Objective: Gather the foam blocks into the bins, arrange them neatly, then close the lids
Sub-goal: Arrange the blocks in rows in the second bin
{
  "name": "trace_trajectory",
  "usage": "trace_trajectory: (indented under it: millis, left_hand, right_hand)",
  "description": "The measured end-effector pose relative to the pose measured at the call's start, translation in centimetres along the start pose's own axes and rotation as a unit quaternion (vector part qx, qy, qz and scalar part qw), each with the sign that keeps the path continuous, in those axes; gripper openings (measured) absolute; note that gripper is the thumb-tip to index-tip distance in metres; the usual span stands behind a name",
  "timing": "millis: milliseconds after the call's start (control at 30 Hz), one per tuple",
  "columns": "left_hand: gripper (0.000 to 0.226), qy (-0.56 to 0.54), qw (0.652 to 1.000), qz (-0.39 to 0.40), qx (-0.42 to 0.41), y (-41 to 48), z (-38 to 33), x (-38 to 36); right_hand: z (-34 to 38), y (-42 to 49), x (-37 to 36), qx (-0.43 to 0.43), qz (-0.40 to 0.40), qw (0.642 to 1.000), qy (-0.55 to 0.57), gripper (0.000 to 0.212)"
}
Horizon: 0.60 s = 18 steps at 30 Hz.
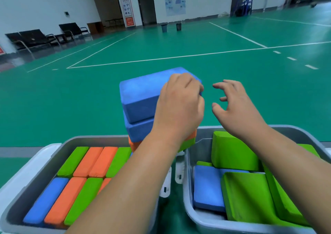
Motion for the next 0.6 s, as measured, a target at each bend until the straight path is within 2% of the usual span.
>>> trace_trajectory:
  millis: [100, 200, 300, 400, 500, 600]
  left_hand:
    - [0.027, -0.074, 0.995, 0.055, -0.041, -1.1, -3.4, -2.8]
    - [0.029, -0.099, 0.97, 0.219, -0.031, -3.2, -5.5, -7.2]
    - [0.035, -0.076, 0.925, 0.371, -0.028, -6.3, -6.4, -11.9]
    - [0.028, -0.059, 0.872, 0.485, 0.009, -10.2, -6.4, -15.8]
    - [0.028, -0.009, 0.82, 0.571, 0.02, -14.0, -5.6, -18.2]
    - [0.036, 0.067, 0.775, 0.628, -0.004, -17.1, -4.4, -19.5]
  right_hand:
    - [-3.3, -0.5, 1.1, -0.029, 0.014, 0.999, -0.033, 0.044]
    - [-7.4, -1.7, 2.0, -0.082, 0.061, 0.99, -0.096, 0.037]
    - [-10.9, -3.9, 2.2, -0.133, 0.139, 0.97, -0.15, 0.031]
    - [-13.6, -7.1, 0.8, -0.145, 0.234, 0.943, -0.189, 0.027]
    - [-15.3, -10.2, -1.2, -0.124, 0.337, 0.899, -0.25, 0.031]
    - [-15.8, -11.4, -2.1, -0.089, 0.376, 0.869, -0.308, 0.034]
Point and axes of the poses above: each hand's wrist, its own y-axis towards the middle knuckle, its own x-axis out of the back of the hand, z = x × y, the point moved 5 cm from there along y, towards the middle knuckle
